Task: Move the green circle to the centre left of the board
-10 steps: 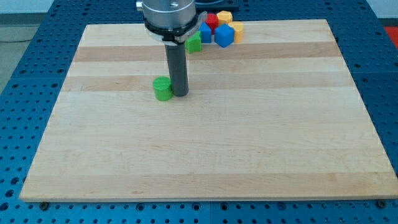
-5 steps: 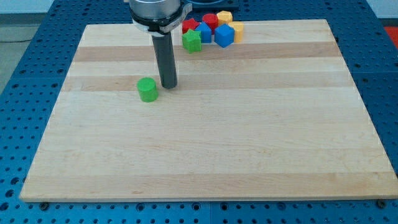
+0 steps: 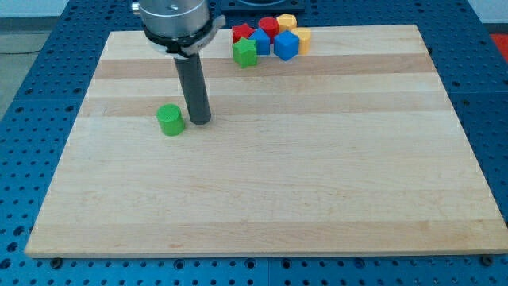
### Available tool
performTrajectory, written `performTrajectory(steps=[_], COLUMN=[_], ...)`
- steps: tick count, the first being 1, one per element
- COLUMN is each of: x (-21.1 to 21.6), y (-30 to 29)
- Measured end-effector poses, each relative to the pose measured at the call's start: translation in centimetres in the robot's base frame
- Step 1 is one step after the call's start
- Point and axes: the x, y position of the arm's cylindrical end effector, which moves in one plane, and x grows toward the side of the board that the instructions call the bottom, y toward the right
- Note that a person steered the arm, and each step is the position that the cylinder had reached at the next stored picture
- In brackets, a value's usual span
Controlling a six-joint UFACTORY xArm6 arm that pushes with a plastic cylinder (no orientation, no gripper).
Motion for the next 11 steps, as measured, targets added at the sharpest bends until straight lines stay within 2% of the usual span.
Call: performTrajectory(steps=[1,5,7,11], x=[0.6,0.4,3.1,0.3], y=[-0.2,-7.5,-7.8,-11.3])
